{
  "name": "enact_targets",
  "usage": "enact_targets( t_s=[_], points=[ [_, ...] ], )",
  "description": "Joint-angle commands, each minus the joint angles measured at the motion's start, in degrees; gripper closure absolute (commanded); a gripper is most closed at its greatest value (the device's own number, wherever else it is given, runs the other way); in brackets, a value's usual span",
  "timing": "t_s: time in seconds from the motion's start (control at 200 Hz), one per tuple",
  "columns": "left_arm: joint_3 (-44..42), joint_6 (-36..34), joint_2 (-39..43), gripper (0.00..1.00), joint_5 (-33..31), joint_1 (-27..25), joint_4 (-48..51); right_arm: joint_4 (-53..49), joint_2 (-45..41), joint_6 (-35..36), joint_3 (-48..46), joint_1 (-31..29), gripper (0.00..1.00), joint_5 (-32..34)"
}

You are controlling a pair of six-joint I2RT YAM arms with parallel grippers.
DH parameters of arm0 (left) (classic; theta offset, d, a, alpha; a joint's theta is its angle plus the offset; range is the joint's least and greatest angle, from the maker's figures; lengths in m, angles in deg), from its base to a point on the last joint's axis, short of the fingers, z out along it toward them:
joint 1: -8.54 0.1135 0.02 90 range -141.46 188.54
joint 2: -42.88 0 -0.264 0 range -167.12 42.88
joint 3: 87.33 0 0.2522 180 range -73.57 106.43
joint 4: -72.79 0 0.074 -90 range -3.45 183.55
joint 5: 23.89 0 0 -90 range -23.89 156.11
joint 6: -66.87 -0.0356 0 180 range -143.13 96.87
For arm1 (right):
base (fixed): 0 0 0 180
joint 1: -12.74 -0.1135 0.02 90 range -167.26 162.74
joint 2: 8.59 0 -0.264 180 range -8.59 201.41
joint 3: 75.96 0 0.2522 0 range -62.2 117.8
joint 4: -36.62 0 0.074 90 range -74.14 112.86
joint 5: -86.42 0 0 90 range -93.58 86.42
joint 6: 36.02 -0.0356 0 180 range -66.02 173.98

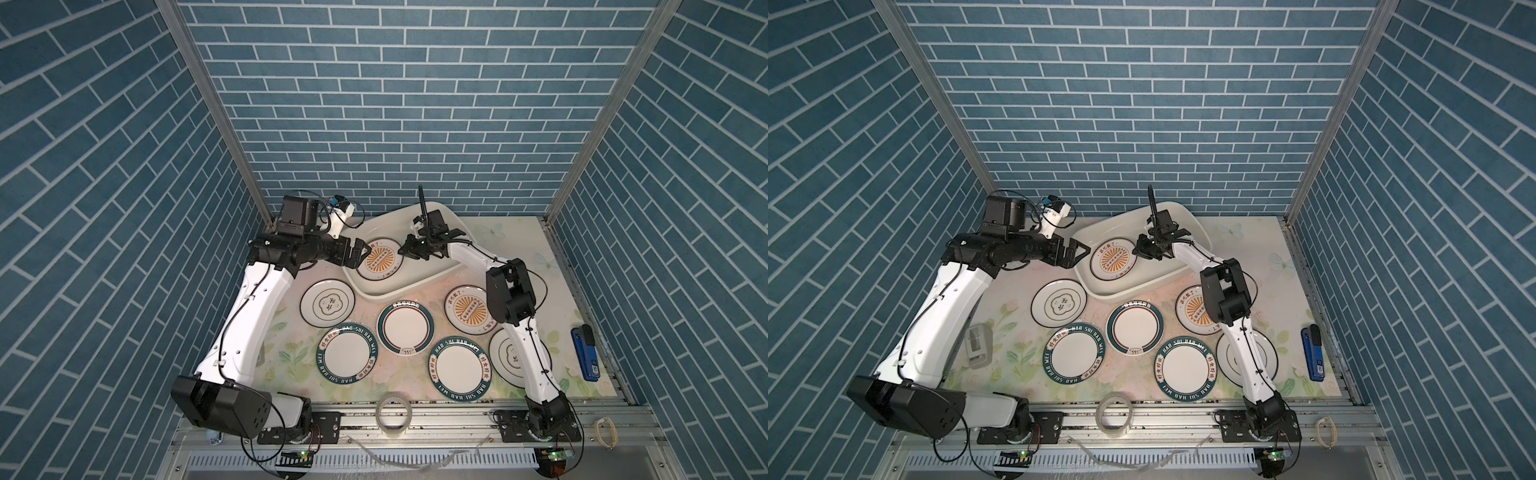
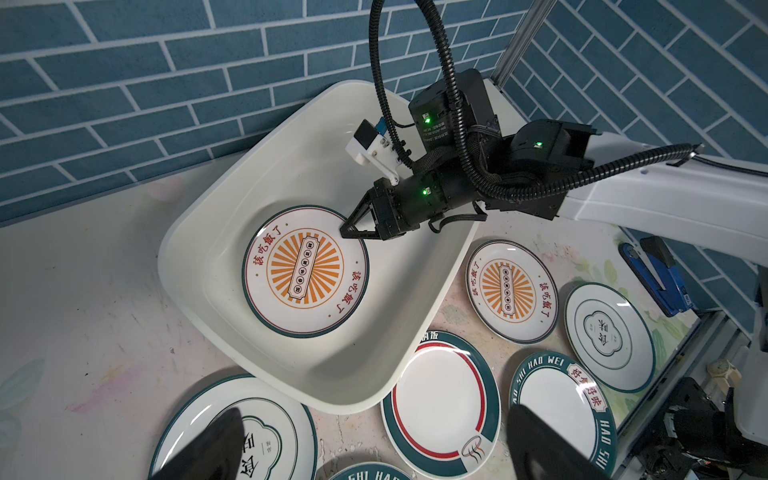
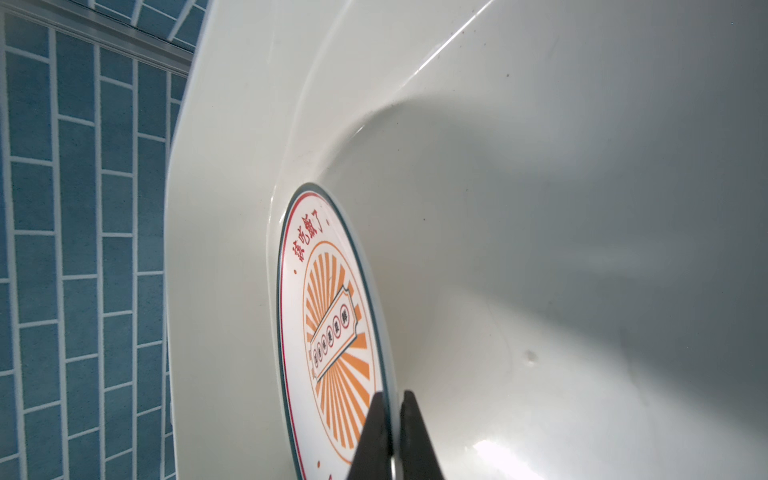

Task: Place the plates into the plastic bin on the countertop
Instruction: 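Lower the orange sunburst plate into the bin with the right gripper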

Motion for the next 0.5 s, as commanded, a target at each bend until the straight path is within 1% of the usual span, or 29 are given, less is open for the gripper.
enact_targets(
  t_s=[0.0, 0.36, 0.495],
  points=[
    [-0.7, 0.4, 1.0, 0.01, 1.4, 0.3, -0.6, 0.3, 1.5, -1.0, 2.5, -0.3, 1.00, -1.6],
    [-0.9, 0.6, 1.2, 0.00, 2.1, 0.3, -0.8, 0.0, 3.7, -1.2, 3.5, -0.2, 1.00, -1.9],
    [-1.0, 0.7, 1.2, 0.00, 2.3, 0.3, -0.8, -0.7, 4.5, -1.2, 4.3, -0.2, 0.97, -1.7]
  ],
)
